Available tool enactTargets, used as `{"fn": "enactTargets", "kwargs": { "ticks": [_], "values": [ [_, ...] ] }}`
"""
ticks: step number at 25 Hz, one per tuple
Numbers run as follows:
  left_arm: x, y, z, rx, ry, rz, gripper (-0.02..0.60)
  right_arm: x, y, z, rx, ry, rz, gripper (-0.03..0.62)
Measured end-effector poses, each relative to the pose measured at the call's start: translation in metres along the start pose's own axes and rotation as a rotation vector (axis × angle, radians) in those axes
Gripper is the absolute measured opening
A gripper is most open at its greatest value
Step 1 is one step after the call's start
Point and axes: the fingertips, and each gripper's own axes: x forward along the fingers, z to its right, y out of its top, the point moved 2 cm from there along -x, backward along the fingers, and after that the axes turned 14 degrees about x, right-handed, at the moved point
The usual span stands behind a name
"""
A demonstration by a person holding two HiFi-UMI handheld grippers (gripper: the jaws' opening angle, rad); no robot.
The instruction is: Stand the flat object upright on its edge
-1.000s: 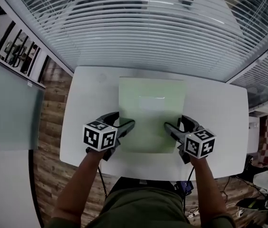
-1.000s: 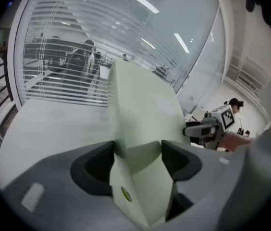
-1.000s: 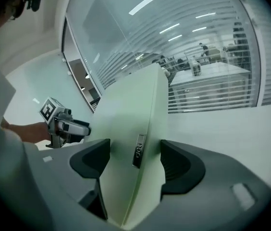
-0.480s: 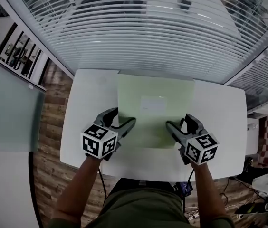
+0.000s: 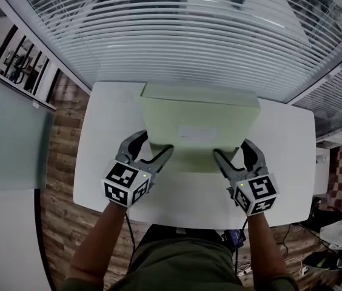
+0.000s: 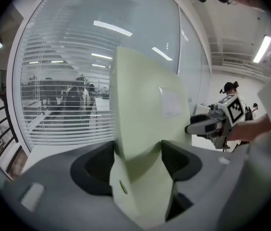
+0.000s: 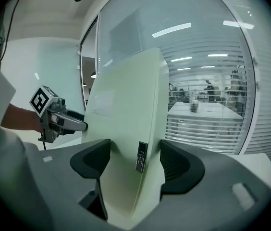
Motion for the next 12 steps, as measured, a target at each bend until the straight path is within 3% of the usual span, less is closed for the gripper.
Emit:
{"fn": "enactTargets", "kwargs": {
  "ticks": [12],
  "values": [
    [0.0025, 0.0061, 0.0011, 0.110, 0.084, 0.083, 0.305, 0.0039, -0.0094, 0.0024, -0.050, -0.032, 0.028, 0.331]
  ]
}}
